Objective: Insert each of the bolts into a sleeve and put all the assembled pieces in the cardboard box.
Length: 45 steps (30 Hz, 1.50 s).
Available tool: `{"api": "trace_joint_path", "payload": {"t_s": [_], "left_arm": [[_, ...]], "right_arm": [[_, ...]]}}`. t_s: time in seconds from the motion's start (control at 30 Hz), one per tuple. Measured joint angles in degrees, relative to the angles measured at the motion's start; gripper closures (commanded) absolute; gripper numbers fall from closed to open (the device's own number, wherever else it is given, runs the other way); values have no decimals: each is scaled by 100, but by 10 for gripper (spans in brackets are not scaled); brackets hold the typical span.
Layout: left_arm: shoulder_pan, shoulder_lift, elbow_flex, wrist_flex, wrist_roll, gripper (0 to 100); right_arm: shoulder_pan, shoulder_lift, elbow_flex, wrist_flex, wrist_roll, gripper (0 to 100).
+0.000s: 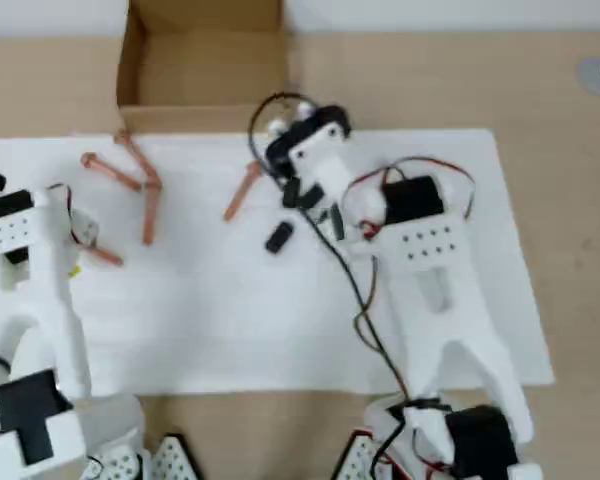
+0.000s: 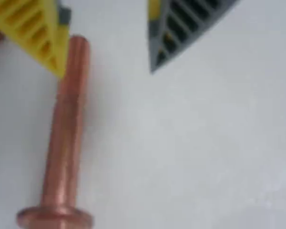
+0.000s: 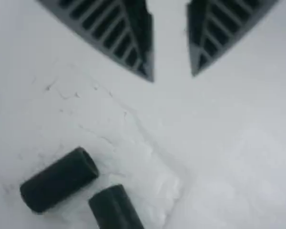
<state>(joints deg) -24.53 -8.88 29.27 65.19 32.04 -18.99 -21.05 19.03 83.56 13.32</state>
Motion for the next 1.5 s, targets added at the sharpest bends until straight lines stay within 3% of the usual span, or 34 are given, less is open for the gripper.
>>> {"api": "trace_joint_path", "payload": {"t_s": [0.33, 0.6, 1.0, 1.33, 1.5], "left_arm": [[-510, 123, 0, -554, -62, 872], [-475, 123, 0, -738, -62, 872], [-387, 141, 738, -1960, -53, 872], [-360, 712, 703, -1960, 70, 872], [-360, 1363, -105, -1284, 123, 872]], "right_arm": [[-229, 9, 0, 0, 132, 927], [-229, 9, 70, -141, 132, 927], [-229, 9, 70, -149, 132, 926], [-229, 9, 70, -149, 132, 926], [-229, 9, 70, -149, 132, 926]]}}
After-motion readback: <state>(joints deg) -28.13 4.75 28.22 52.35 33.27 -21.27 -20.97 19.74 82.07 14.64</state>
